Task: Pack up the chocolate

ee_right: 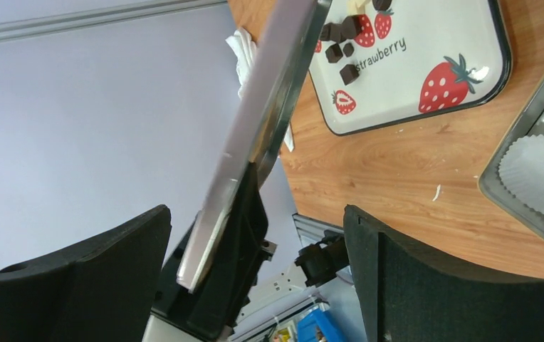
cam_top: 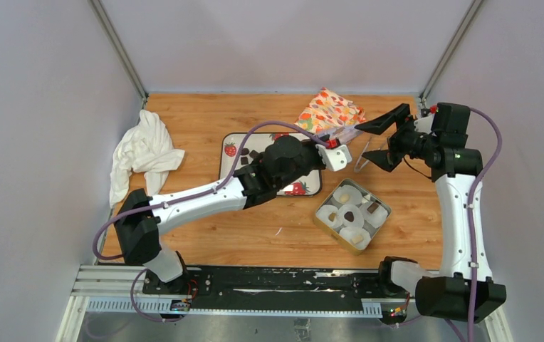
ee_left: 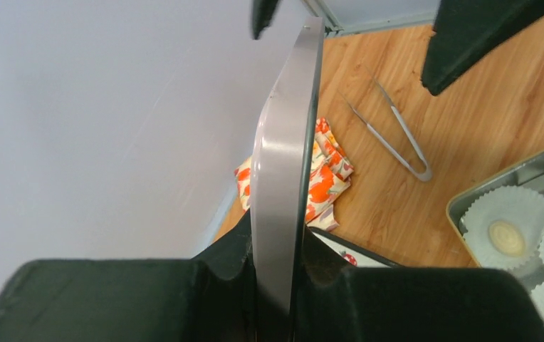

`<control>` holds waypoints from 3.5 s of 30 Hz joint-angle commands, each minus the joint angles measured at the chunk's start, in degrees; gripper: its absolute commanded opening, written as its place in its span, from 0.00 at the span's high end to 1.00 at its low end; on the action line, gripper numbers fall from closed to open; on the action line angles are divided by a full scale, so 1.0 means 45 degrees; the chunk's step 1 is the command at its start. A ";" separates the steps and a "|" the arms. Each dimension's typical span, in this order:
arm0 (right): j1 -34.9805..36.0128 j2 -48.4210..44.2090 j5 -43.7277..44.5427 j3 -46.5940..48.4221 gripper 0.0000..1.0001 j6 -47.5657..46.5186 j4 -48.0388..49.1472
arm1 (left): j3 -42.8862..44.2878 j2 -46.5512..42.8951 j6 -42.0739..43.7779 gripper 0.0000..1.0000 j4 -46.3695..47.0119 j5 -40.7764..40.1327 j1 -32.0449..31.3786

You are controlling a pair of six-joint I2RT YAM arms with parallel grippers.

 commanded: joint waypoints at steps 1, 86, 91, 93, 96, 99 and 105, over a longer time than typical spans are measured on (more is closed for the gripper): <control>0.0318 0.0111 -0.0782 -0.0524 0.06 0.1027 0.1003 | -0.0784 -0.0347 0.1784 1.00 0.1213 0.0260 -0.0258; 0.2689 0.1247 -0.6542 -0.4168 1.00 0.0389 1.3595 | 0.0316 0.4367 -3.3146 0.62 1.7220 1.5686 0.8171; 0.2689 0.1323 -0.6590 -0.4221 1.00 0.0303 1.3584 | 0.0472 0.4576 -3.3808 1.00 1.7230 1.5176 0.8022; 0.2706 0.1398 -0.6744 -0.4216 1.00 0.0276 1.3710 | 0.0606 0.4655 -3.3971 1.00 1.7224 1.5274 0.7839; 0.2710 0.1463 -0.7047 -0.4173 1.00 0.0055 1.3674 | 0.0638 0.4806 -3.4203 1.00 1.7231 1.5174 0.7688; 0.2725 0.1447 -0.7070 -0.3928 1.00 -0.0664 1.2799 | 0.0771 0.4927 -3.4159 0.96 1.7228 1.5183 0.7661; 0.2393 0.0986 -0.6325 -0.3453 1.00 -0.2297 1.0131 | 0.1100 0.5667 -3.4306 0.00 1.7098 1.5520 0.7759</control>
